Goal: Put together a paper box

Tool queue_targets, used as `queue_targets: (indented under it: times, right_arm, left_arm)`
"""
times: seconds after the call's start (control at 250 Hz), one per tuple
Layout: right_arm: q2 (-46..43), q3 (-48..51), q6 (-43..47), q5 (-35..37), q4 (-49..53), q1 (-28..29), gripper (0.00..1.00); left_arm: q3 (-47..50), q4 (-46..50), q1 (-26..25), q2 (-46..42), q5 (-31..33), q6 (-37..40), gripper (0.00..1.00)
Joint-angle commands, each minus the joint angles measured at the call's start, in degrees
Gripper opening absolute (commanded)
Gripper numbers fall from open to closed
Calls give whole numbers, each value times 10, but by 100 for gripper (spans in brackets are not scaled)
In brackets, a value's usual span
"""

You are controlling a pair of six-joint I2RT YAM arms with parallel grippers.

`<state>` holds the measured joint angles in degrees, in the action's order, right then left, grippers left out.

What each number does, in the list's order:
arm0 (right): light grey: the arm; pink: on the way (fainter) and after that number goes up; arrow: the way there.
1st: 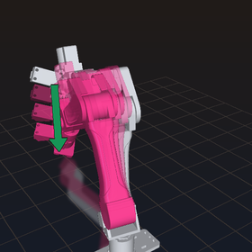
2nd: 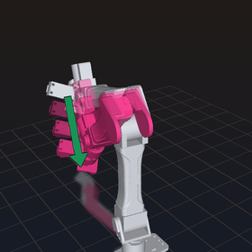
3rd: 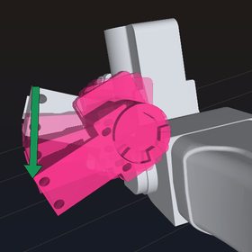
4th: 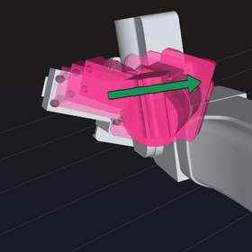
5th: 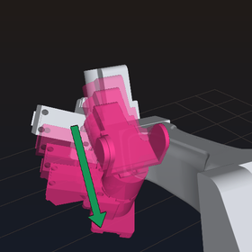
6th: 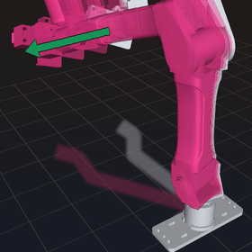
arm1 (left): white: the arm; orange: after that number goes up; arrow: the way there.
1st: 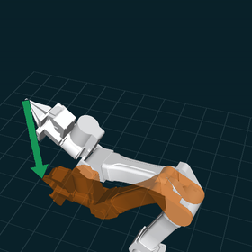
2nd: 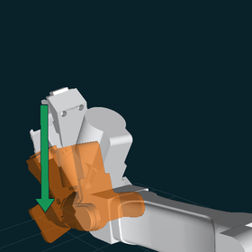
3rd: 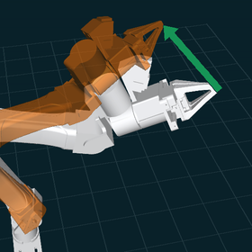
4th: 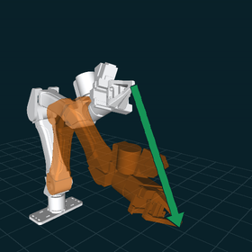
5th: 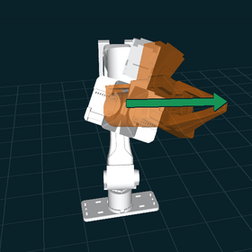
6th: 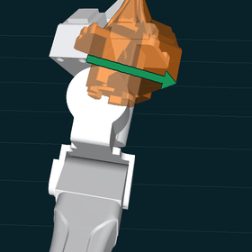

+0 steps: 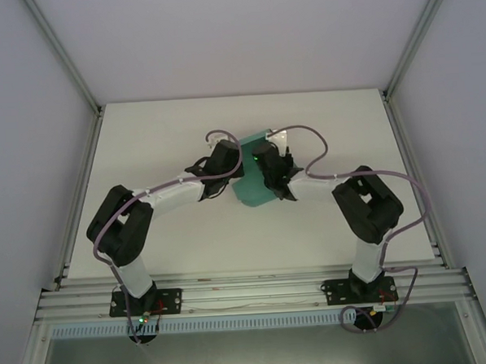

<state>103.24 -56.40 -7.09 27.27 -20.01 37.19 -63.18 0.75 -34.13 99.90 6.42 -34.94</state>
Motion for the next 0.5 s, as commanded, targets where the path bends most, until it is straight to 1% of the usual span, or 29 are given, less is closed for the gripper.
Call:
queue_targets:
  times: [0.0,0.052,0.1,0.148,0.192,0.276,0.332,0.42,0.496]
  right_arm:
    - [-55,60,48,-183,-133,-39,48]
    - [-79,78,52,-246,-139,-44,65]
    - [-105,92,78,-308,-132,-48,82]
    - [-132,103,83,-332,-121,-48,93]
    - [-160,110,92,-357,-97,-50,100]
    - [-213,121,90,-352,-56,-52,100]
    - [-250,133,80,-324,-41,-53,100]
    - [-310,151,42,-274,-21,-59,100]
    - [-356,148,-13,-227,44,-71,100]
  left_arm:
    - [3,-6,10,-12,13,-17,0]
    - [2,-7,10,-13,8,-11,0]
    - [-1,-6,10,-15,7,-2,0]
    - [-3,-6,10,-16,5,5,0]
    - [-4,-7,11,-16,2,13,0]
    - [-6,-5,14,-19,-10,27,0]
    - [-5,-4,19,-23,-22,30,0]
    - [-8,2,32,-29,-64,92,0]
    - [-26,39,46,-29,-118,164,0]
